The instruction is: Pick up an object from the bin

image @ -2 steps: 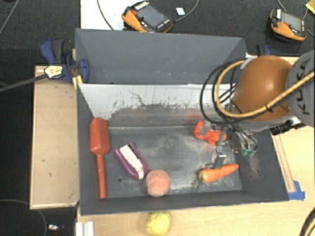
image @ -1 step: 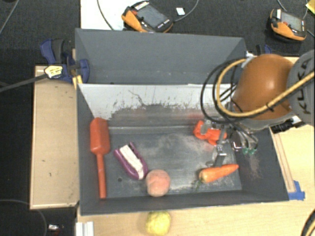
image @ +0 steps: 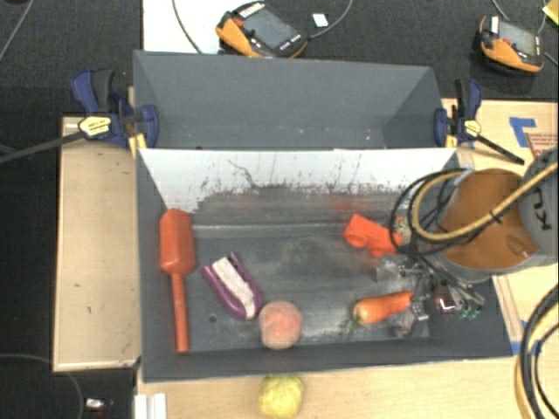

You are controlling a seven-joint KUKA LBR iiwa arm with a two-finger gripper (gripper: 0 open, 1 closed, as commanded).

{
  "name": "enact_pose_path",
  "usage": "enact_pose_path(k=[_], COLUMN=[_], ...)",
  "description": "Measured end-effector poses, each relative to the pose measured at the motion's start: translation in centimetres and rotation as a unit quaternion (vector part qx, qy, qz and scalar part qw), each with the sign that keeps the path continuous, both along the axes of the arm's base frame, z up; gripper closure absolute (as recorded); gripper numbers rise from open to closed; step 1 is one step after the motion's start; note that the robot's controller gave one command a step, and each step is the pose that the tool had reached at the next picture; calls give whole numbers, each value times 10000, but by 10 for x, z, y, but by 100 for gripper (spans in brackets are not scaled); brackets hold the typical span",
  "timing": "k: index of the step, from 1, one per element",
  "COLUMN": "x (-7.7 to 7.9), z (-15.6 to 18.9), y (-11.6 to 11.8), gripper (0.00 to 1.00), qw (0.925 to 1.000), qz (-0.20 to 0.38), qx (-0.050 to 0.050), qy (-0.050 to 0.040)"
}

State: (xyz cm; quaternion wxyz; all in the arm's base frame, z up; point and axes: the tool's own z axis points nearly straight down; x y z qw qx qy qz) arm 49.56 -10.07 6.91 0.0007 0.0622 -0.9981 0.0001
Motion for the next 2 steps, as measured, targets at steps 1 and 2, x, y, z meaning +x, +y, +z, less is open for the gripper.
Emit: enact_pose_path(k=[1,2], x=[-12,-1], z=[80,7], y=[-10,1], gripper=[0,0], qw=[9975,10000], qz=[693,84], qx=[3,16], qy=[-104,-11])
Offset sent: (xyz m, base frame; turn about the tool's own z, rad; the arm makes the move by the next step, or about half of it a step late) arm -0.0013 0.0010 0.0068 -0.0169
